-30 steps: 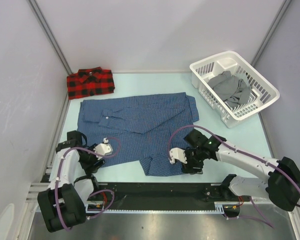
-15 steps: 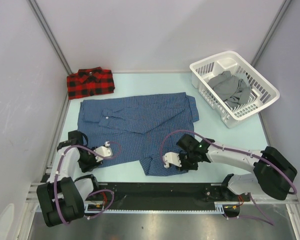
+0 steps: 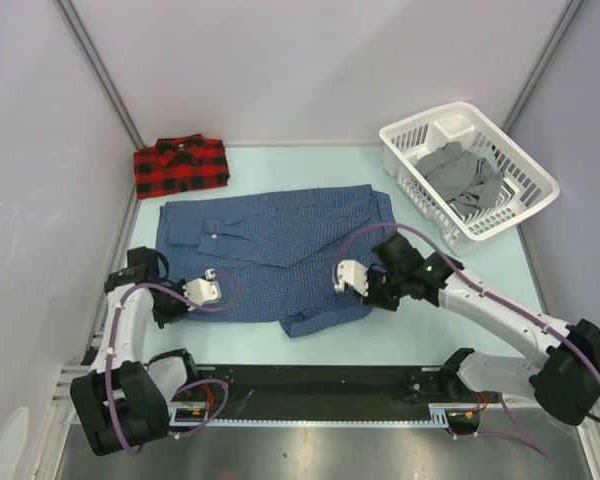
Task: Fold and stack the long sleeve shirts
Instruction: Fold the shirt
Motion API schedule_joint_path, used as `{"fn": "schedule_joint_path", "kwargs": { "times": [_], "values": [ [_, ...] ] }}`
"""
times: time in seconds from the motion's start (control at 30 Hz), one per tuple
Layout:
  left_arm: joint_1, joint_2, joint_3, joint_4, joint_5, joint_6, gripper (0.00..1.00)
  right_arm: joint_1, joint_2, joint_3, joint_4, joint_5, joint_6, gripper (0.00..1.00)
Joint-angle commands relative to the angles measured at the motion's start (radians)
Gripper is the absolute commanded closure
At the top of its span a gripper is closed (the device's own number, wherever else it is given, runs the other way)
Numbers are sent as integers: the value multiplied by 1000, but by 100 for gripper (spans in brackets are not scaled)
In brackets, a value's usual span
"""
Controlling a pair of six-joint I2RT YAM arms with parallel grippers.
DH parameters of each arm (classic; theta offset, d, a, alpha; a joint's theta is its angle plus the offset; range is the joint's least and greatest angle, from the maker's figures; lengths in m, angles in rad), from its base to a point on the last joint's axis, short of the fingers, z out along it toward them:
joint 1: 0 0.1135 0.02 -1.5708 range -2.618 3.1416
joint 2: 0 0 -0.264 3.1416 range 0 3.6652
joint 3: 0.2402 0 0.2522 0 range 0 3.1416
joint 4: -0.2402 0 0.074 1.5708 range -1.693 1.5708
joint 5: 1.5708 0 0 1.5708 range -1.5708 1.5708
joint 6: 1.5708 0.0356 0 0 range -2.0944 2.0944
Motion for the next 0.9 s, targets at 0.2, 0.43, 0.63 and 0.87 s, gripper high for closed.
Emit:
{"fn": "schedule_joint_path", "kwargs": {
  "times": [0.2,0.43,0.63,0.87],
  "values": [
    [13,98,244,-73,109,-77,100,-169,39,276,-95,-89,-26,100],
    [16,285,489,-22,185,-211,100,-299,237,586,-74,-143,-49,100],
    [16,492,676,73,195,-397,100,-354,478,825,4,-137,-77,100],
    [-7,693,819,173,155,-532,100,-384,752,1090,30,-100,-92,100]
  ]
}}
